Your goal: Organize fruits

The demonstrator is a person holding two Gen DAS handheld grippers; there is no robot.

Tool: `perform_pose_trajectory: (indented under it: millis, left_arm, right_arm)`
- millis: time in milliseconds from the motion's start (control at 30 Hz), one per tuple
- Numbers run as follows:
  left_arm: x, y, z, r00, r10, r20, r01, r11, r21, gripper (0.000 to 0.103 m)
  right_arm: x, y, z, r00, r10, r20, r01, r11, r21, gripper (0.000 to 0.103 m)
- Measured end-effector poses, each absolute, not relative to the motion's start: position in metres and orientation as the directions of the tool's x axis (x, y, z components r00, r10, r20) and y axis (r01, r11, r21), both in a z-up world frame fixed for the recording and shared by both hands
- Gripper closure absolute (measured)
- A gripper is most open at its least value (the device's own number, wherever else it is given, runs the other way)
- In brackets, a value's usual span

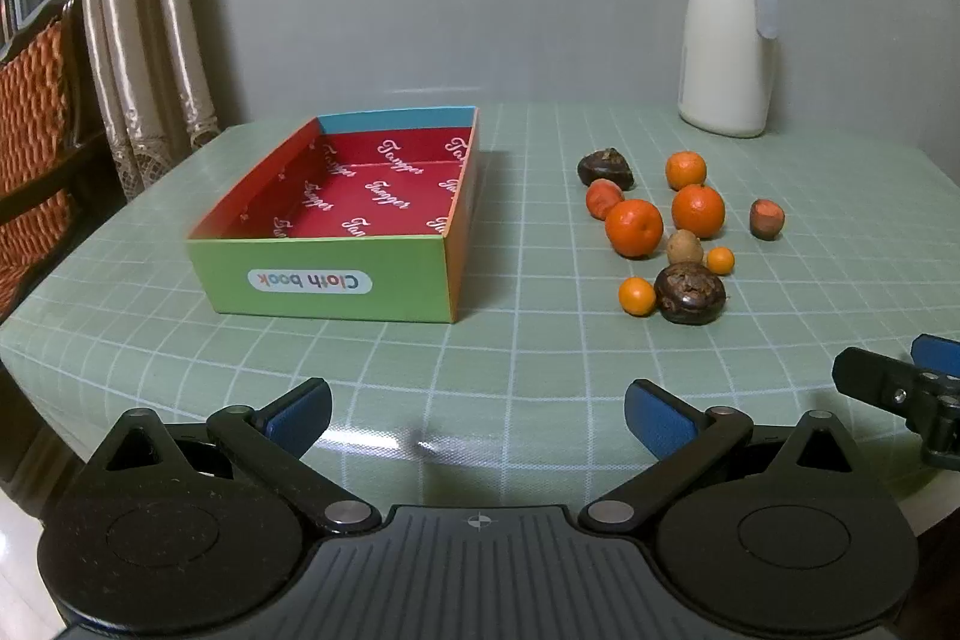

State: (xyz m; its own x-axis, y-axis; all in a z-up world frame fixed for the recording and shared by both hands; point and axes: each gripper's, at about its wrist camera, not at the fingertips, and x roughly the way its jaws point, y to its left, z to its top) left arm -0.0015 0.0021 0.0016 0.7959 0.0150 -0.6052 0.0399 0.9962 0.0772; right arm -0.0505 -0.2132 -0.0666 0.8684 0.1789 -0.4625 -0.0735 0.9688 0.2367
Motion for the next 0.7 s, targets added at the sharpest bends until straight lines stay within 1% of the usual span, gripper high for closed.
perform_pose_trajectory:
  millis: [700]
  left_arm:
    - [-0.0048, -0.0003, 0.0036, 0.808, 0.014, -0.589, 0.044, 0.996, 0.083, 0.0]
  right_arm:
    - [-0.0518, -0.2139, -0.0678, 0.873, 0.17, -0.457, -0.066, 0.969, 0.236, 0.0]
